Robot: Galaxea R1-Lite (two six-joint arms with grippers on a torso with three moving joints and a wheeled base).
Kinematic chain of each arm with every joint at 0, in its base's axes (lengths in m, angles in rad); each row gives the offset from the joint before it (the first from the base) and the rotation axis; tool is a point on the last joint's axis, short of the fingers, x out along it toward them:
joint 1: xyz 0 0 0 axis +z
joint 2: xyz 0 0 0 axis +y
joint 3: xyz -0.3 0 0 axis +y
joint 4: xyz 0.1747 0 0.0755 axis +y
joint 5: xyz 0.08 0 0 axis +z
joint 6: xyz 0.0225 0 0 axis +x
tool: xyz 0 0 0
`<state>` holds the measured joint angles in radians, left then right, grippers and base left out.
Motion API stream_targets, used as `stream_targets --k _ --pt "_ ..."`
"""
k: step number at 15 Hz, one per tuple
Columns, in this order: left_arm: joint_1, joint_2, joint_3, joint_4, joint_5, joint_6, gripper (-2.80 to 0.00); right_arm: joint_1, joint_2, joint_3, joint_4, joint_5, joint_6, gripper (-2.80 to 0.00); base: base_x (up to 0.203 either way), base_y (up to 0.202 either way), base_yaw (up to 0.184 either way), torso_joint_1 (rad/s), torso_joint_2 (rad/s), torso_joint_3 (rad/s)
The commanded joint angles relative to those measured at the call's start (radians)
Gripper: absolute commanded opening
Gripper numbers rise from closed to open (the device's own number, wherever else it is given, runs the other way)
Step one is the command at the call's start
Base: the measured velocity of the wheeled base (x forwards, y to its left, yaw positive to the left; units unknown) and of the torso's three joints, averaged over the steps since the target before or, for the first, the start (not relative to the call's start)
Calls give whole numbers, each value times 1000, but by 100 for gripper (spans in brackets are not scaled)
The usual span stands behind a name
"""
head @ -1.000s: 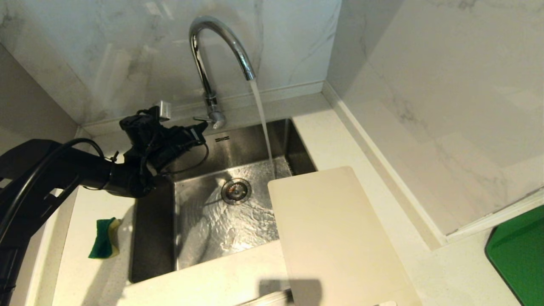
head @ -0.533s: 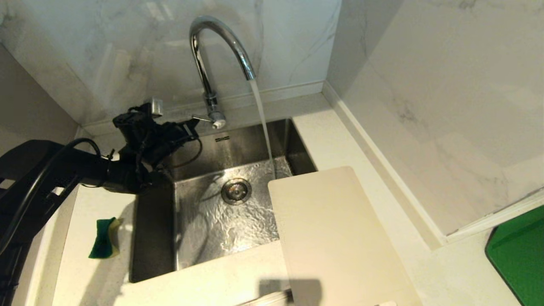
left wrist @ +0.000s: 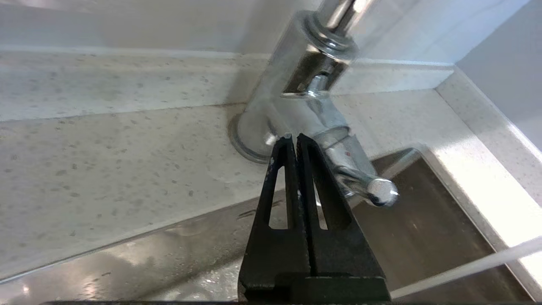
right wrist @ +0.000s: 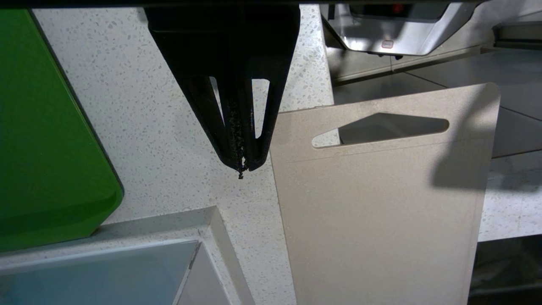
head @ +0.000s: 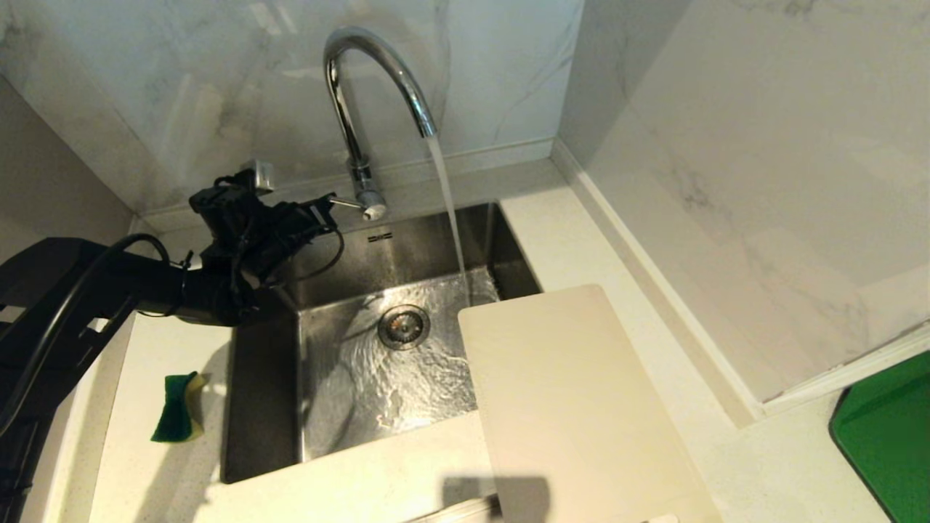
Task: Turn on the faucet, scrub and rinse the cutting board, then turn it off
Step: Turn off the tap
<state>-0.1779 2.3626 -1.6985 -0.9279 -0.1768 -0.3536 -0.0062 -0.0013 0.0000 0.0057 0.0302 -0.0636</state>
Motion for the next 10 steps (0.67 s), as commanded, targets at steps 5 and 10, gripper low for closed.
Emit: stream_targets --k 5,10 --pt "14 -41 128 -6 -8 10 -280 0 0 0 0 0 -1 -280 0 0 0 0 0 0" --pt "-7 -98 250 -26 -47 30 -280 0 0 0 2 0 -1 -280 0 0 0 0 0 0"
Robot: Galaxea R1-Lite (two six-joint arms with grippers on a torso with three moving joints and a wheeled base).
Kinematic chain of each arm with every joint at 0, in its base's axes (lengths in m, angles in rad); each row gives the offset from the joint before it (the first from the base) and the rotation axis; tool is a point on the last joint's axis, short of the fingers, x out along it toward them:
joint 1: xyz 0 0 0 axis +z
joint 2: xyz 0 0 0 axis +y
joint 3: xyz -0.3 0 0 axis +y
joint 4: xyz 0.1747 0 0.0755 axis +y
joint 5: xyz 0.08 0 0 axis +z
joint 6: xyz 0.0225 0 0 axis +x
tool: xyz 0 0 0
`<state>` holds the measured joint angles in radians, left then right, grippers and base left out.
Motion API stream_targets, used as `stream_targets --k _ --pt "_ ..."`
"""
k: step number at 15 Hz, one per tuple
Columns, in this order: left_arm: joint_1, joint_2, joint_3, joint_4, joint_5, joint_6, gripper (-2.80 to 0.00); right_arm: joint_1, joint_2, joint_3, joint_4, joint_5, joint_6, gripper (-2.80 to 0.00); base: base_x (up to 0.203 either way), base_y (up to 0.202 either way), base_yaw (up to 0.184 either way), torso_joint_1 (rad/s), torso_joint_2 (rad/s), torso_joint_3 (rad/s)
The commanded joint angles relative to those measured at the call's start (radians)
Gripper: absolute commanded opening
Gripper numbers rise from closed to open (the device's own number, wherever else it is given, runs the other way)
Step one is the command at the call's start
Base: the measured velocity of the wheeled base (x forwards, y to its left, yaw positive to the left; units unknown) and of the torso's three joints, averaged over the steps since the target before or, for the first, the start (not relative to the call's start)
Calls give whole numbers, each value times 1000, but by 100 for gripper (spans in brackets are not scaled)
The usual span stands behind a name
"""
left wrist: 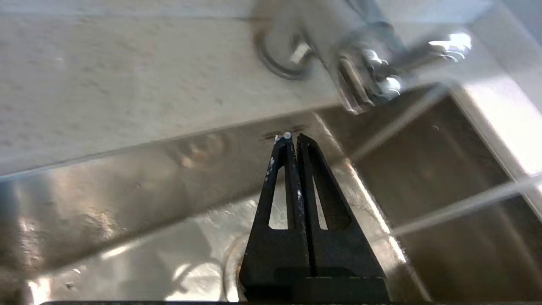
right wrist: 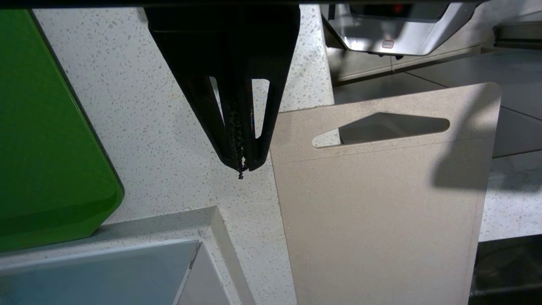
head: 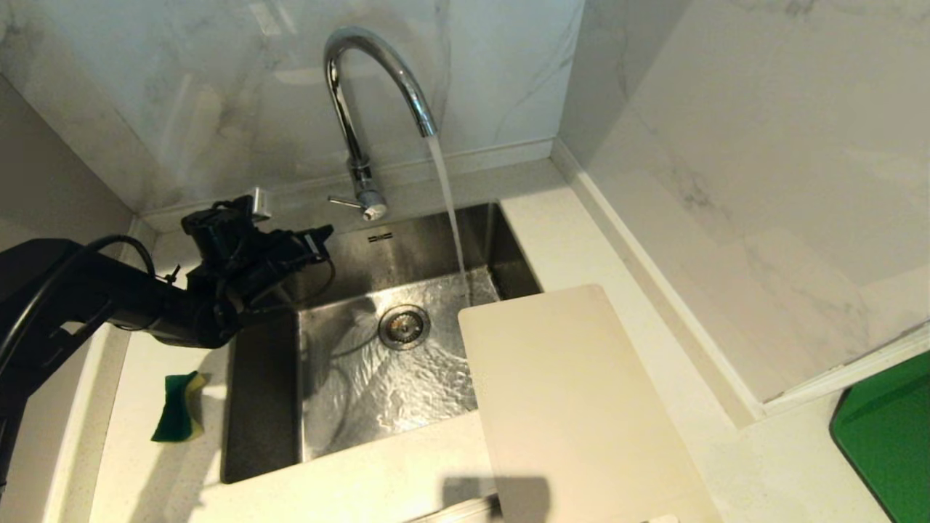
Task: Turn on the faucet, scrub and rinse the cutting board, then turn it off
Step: Turn off the tap
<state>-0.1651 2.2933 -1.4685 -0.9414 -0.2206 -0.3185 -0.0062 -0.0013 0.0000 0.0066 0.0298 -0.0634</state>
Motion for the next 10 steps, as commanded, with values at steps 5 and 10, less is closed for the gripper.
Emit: stream_targets --k 5,10 --pt "-107 -42 44 -24 -2 -10 -280 0 0 0 1 1 1 -280 0 0 0 0 0 0" --pt "-138 37 -122 -16 19 -8 -280 0 0 0 1 0 0 -280 0 0 0 0 0 0"
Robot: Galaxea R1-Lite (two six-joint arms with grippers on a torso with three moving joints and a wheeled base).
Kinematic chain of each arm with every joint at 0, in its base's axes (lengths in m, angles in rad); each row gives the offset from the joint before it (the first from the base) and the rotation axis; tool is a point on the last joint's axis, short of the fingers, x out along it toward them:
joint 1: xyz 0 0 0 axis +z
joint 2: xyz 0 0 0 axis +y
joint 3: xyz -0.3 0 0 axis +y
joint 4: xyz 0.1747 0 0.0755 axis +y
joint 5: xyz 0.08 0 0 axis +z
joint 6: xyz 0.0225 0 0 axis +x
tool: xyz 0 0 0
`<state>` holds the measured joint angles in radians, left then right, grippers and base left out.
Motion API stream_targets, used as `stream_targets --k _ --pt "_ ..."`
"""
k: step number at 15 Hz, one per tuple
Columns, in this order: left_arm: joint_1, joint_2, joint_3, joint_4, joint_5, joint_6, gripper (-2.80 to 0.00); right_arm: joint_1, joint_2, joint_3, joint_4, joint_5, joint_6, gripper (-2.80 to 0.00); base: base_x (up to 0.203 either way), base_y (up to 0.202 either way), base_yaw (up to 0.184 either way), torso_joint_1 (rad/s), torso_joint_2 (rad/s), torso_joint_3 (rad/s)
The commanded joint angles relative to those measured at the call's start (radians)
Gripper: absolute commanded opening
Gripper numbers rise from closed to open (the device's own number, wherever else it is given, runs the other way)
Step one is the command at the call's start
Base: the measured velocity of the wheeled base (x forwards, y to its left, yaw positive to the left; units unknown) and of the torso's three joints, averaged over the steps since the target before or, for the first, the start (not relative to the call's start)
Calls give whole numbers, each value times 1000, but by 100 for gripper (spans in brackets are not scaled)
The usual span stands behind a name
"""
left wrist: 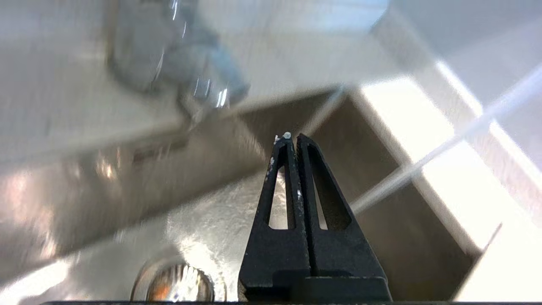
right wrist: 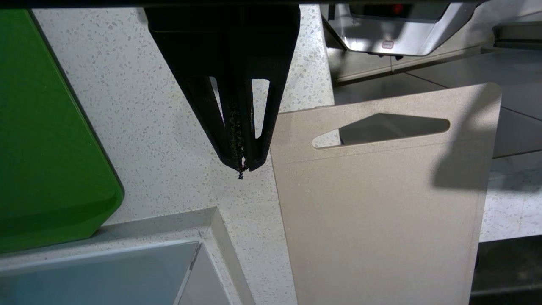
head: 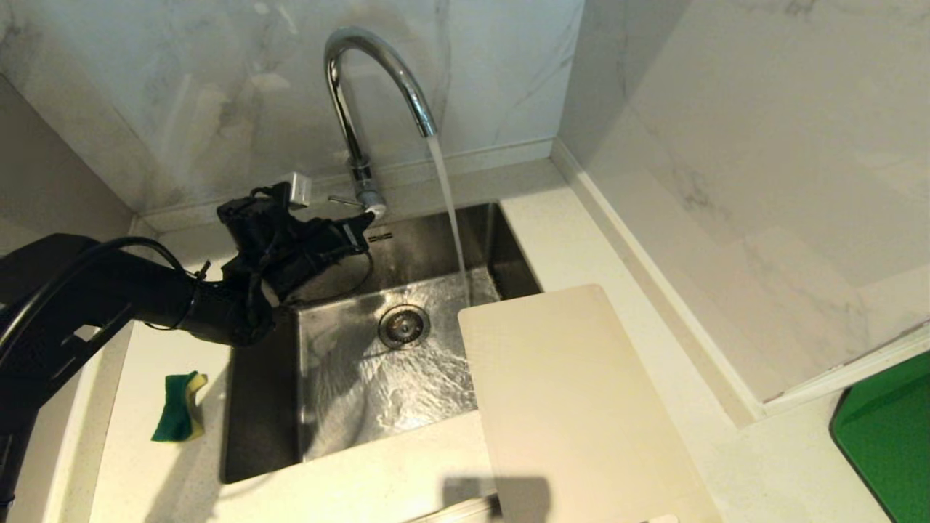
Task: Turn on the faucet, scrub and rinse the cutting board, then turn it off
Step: Turn off the tap
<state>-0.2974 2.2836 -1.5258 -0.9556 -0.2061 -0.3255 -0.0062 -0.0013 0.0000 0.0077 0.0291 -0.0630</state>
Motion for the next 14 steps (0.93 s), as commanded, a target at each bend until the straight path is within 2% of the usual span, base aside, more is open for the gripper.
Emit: stream_targets --k 1,4,8,14 --pt "-6 67 -102 10 13 1 -280 0 0 0 0 1 0 -280 0 0 0 0 0 0" --pt "0 114 -186 50 20 2 -280 0 0 0 0 2 -1 -280 0 0 0 0 0 0" --pt "1 152 -277 53 65 2 -280 0 0 0 0 1 -1 -280 0 0 0 0 0 0" --pt "23 186 -387 105 81 1 -280 0 0 0 -2 2 -1 -280 0 0 0 0 0 0"
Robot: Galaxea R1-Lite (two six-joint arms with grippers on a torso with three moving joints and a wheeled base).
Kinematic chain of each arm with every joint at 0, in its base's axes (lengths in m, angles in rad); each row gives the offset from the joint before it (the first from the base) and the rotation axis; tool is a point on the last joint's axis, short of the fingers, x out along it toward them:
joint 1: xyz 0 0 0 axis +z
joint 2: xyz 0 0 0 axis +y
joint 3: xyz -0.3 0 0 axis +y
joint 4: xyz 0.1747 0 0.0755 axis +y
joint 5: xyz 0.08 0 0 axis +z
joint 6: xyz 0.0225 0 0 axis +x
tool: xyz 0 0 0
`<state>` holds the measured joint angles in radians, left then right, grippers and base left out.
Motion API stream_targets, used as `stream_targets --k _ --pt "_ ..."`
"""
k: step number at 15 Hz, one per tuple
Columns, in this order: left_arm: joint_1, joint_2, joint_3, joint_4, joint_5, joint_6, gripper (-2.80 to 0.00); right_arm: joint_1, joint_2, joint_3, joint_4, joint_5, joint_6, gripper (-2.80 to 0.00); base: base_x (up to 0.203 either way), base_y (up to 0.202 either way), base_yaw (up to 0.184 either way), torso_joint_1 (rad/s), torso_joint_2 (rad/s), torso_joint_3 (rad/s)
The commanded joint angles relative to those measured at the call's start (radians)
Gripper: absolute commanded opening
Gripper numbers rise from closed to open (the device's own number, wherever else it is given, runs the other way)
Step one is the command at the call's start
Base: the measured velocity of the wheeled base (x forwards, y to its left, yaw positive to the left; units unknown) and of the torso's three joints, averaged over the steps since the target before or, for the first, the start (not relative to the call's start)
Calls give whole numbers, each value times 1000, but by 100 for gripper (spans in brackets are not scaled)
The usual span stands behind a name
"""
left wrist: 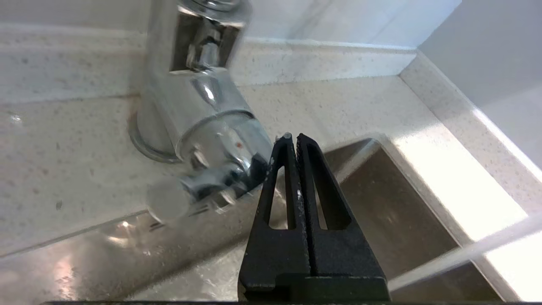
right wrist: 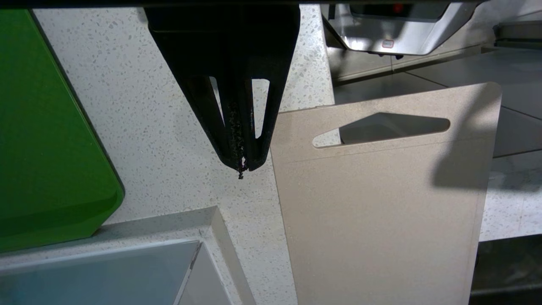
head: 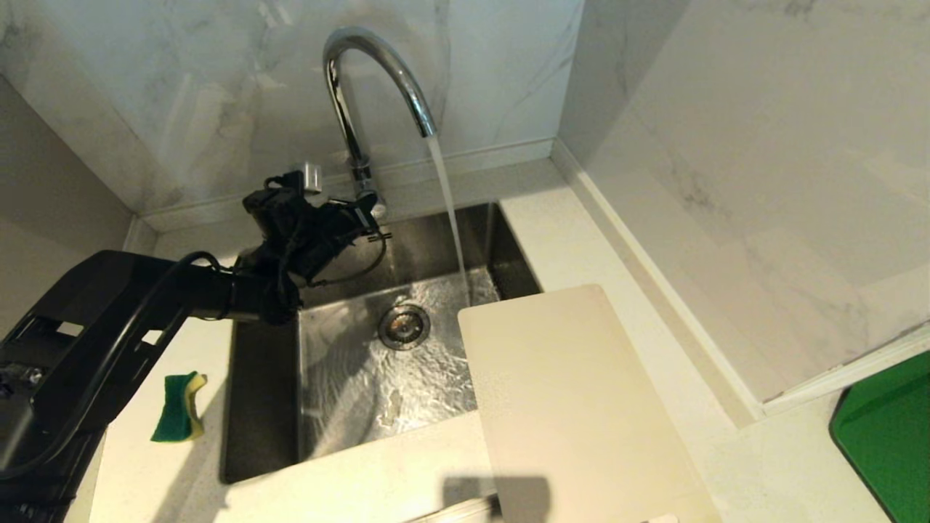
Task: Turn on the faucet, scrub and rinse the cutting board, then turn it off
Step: Turn off the tap
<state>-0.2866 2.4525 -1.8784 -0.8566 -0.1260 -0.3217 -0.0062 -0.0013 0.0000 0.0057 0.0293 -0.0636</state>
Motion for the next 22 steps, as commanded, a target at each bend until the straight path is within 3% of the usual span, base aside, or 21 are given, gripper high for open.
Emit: stream_targets --k 1,19,22 --pt "28 23 -60 24 1 -5 -280 0 1 0 0 1 -1 -280 0 0 0 0 0 0" --pt "79 -34 -57 70 0 -34 -280 0 0 0 2 1 -1 -280 0 0 0 0 0 0" --pt "68 -99 48 69 0 -46 -280 0 0 0 2 1 1 -280 0 0 0 0 0 0"
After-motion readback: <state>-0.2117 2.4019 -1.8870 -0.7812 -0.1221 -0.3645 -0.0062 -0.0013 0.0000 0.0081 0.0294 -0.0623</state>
